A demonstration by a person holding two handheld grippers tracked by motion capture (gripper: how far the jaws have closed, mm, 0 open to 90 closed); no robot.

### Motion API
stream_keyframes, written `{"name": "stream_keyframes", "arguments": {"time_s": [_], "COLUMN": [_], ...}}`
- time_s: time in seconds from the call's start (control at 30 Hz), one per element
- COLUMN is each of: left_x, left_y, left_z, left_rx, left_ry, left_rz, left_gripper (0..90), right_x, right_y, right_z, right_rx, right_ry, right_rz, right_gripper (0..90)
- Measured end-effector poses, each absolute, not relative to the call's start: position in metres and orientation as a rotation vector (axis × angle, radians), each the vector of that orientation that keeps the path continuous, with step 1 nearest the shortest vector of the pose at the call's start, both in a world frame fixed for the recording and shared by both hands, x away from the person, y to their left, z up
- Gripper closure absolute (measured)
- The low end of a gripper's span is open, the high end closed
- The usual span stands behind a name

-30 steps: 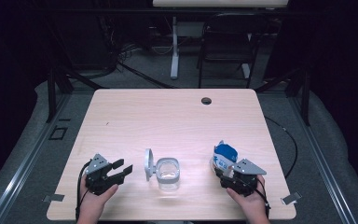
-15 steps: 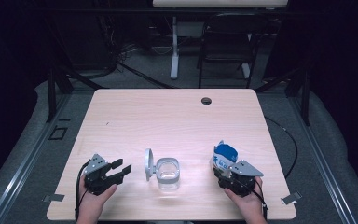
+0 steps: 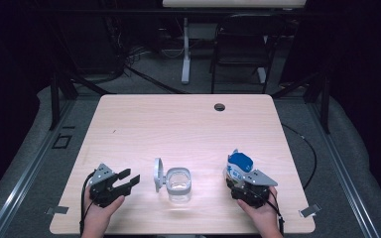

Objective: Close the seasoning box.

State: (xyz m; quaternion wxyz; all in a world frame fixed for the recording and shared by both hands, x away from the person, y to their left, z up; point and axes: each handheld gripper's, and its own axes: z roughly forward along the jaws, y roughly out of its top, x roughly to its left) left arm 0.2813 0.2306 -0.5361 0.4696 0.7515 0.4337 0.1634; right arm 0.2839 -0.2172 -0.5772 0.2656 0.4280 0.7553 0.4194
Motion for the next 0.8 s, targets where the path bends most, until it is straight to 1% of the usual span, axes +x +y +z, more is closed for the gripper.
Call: {"name": "stream_keyframes", "arguments": {"time_s": [0.8], "left_x": [0.2810], "left_y": [0.2299], "left_z": [-0.5366], "left_rx": [1.839], "left_ry": [1.064], "left_rz": [0.397], "left_gripper": [51.8], "right_x": [0.2865], "right_y": [-0.2142], "right_z": [-0.5831], "right_rx": [1.162], "right_ry": [2.012], "right_rz": [1.144], "right_gripper": [39.2]}}
